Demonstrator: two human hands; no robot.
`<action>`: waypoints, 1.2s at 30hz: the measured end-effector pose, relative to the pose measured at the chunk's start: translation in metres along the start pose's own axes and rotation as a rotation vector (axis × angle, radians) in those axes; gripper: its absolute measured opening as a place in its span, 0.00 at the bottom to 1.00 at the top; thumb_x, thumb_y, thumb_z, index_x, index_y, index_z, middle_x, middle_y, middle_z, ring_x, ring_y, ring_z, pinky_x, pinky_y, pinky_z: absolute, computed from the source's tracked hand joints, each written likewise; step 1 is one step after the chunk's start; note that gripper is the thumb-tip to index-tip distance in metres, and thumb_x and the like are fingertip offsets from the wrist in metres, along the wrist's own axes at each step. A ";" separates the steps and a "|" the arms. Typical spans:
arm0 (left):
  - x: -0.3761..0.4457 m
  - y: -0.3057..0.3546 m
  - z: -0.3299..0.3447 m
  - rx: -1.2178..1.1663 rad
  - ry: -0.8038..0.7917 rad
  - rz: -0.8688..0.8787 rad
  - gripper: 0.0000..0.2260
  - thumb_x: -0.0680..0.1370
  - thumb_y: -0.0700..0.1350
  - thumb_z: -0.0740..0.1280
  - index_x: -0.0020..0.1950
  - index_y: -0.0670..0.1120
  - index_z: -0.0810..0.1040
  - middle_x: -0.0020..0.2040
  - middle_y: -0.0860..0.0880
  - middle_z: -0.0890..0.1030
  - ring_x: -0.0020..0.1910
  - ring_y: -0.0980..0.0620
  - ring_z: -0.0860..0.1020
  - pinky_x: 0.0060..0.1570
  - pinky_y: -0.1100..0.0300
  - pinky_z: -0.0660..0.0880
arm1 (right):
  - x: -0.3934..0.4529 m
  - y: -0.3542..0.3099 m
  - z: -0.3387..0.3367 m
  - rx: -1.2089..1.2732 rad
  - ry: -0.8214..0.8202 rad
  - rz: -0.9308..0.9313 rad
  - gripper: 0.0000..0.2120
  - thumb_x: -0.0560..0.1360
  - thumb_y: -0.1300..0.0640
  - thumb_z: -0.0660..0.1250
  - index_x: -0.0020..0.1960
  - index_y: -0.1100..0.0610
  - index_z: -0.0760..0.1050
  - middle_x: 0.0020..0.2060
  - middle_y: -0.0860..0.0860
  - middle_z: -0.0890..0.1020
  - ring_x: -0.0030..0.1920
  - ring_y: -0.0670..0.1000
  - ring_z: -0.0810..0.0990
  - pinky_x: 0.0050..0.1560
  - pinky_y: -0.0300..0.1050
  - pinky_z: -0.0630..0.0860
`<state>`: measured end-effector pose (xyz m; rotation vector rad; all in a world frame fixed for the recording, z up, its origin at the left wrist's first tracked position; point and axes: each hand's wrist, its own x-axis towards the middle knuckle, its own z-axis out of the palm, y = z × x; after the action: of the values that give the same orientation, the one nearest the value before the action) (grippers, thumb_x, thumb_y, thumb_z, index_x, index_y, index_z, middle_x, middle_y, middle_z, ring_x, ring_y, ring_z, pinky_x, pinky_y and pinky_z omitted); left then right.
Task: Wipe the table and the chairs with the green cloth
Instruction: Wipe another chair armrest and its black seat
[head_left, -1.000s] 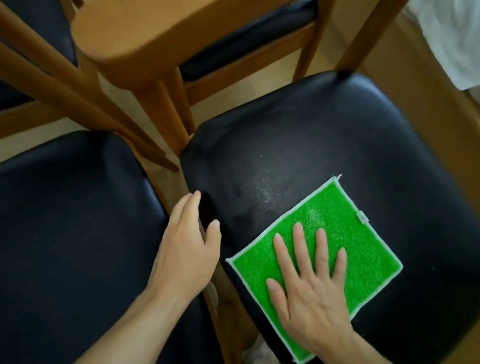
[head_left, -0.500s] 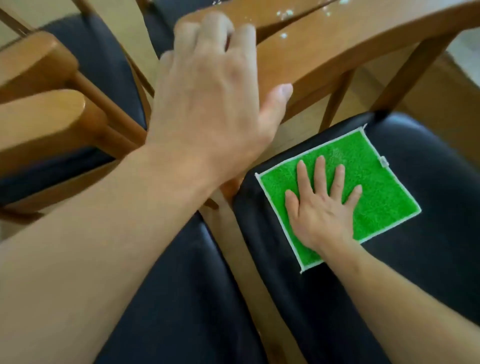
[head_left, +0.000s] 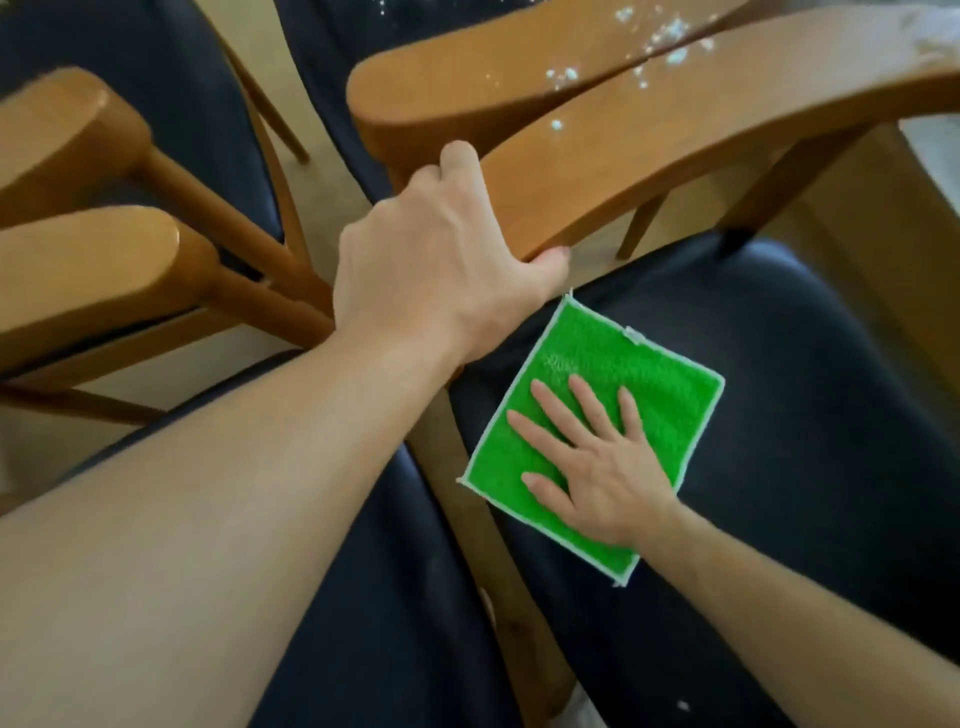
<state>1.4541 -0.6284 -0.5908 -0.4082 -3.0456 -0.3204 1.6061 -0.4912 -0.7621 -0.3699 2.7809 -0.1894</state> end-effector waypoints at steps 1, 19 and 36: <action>0.000 0.000 0.001 0.008 0.004 0.003 0.32 0.69 0.72 0.61 0.59 0.48 0.67 0.47 0.53 0.68 0.40 0.51 0.68 0.38 0.55 0.64 | 0.013 0.017 -0.004 -0.006 0.005 0.018 0.29 0.77 0.32 0.42 0.77 0.37 0.45 0.78 0.44 0.47 0.78 0.59 0.47 0.71 0.69 0.44; 0.001 0.001 -0.001 -0.001 -0.057 0.018 0.33 0.69 0.72 0.62 0.61 0.48 0.67 0.54 0.48 0.77 0.47 0.45 0.79 0.39 0.55 0.72 | -0.076 -0.055 0.043 0.000 -0.126 -0.221 0.29 0.78 0.44 0.54 0.77 0.49 0.59 0.78 0.49 0.54 0.77 0.57 0.43 0.72 0.68 0.43; 0.002 0.001 0.004 0.095 -0.032 0.011 0.37 0.69 0.74 0.59 0.64 0.46 0.67 0.55 0.46 0.78 0.49 0.43 0.80 0.39 0.55 0.68 | 0.088 0.048 -0.027 0.133 0.024 0.484 0.35 0.76 0.32 0.37 0.79 0.48 0.49 0.78 0.57 0.45 0.76 0.64 0.40 0.68 0.72 0.38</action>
<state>1.4521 -0.6263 -0.5945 -0.4278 -3.0731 -0.1701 1.5058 -0.4669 -0.7719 0.3391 2.7633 -0.2575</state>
